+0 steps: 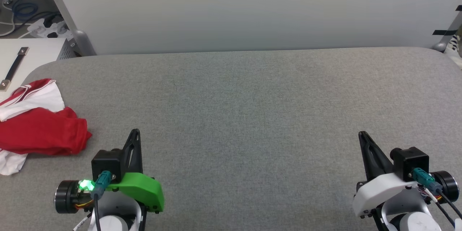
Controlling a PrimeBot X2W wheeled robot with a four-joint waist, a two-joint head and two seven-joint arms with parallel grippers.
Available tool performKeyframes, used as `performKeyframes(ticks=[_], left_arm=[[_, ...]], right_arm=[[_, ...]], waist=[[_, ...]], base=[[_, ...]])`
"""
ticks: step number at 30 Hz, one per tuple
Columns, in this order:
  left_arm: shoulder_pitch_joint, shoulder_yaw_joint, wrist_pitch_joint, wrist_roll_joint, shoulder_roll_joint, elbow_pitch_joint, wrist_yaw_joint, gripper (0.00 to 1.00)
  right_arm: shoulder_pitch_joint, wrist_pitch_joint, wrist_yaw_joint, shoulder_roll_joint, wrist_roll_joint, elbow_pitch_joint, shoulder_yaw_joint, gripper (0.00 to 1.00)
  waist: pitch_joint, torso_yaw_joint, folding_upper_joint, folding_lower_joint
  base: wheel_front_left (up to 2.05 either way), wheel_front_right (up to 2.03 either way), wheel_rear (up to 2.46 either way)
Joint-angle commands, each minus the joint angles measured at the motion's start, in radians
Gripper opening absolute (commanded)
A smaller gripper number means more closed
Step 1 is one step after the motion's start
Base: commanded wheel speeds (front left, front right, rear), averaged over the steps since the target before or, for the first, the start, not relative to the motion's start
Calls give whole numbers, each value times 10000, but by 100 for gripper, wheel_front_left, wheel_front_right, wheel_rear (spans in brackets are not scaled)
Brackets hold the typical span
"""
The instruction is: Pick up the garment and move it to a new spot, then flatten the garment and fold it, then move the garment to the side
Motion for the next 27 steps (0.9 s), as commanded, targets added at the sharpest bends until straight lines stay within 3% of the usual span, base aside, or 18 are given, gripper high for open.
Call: performKeyframes(ticks=[1, 2, 3, 27], left_arm=[[118, -9, -7, 97, -59, -16, 43, 0], [118, -9, -7, 97, -59, -16, 43, 0], [0, -2, 0, 0, 0, 0, 0, 100], [77, -79, -414, -376, -4, 262, -24, 100]], right_arm=[[69, 26, -9, 17, -95, -37, -5, 0], [69, 26, -9, 17, -95, -37, -5, 0], [0, 0, 0, 0, 0, 0, 0, 100], [58, -410, -1, 1, 225, 137, -277, 100]], waist=[[0, 0, -1, 0], [0, 0, -1, 0], [0, 0, -1, 0], [29, -4, -1, 0]], base=[[0, 0, 0], [0, 0, 0], [0, 0, 0], [0, 0, 0]])
